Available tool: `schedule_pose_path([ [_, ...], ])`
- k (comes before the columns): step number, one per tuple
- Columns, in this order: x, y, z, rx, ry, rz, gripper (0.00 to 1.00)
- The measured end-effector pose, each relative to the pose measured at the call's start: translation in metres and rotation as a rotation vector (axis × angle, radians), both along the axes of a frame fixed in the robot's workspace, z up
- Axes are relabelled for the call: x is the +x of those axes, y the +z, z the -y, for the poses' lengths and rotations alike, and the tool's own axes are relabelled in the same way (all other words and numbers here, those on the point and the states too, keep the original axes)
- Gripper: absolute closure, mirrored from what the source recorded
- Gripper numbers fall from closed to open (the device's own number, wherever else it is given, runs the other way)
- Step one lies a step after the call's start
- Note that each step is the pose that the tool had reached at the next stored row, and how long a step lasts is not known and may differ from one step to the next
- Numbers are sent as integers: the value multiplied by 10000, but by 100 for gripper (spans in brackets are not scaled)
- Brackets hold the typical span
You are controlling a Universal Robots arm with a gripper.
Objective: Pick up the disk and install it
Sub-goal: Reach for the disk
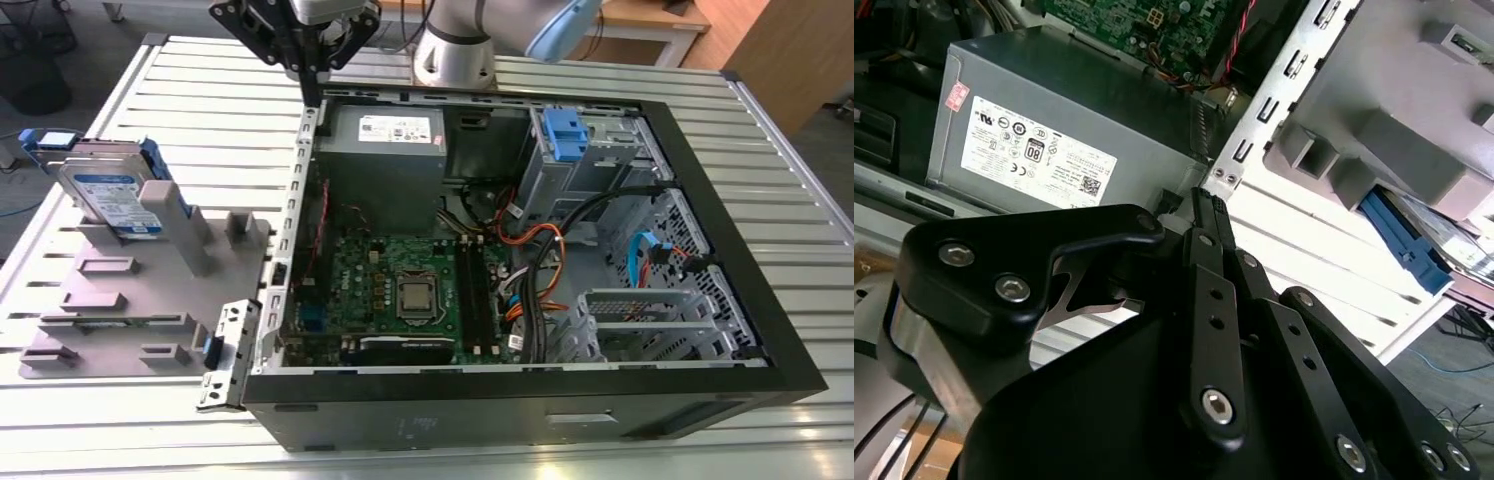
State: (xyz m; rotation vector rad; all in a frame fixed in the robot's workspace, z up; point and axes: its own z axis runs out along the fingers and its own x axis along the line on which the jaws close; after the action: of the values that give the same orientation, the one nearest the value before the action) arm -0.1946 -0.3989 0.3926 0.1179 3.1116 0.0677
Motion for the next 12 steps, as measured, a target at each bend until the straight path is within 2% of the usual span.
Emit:
schedule_pose_path([
  [3, -30, 0, 0, 1, -1, 1, 89],
  [12, -37, 0, 0, 0, -1, 1, 89],
])
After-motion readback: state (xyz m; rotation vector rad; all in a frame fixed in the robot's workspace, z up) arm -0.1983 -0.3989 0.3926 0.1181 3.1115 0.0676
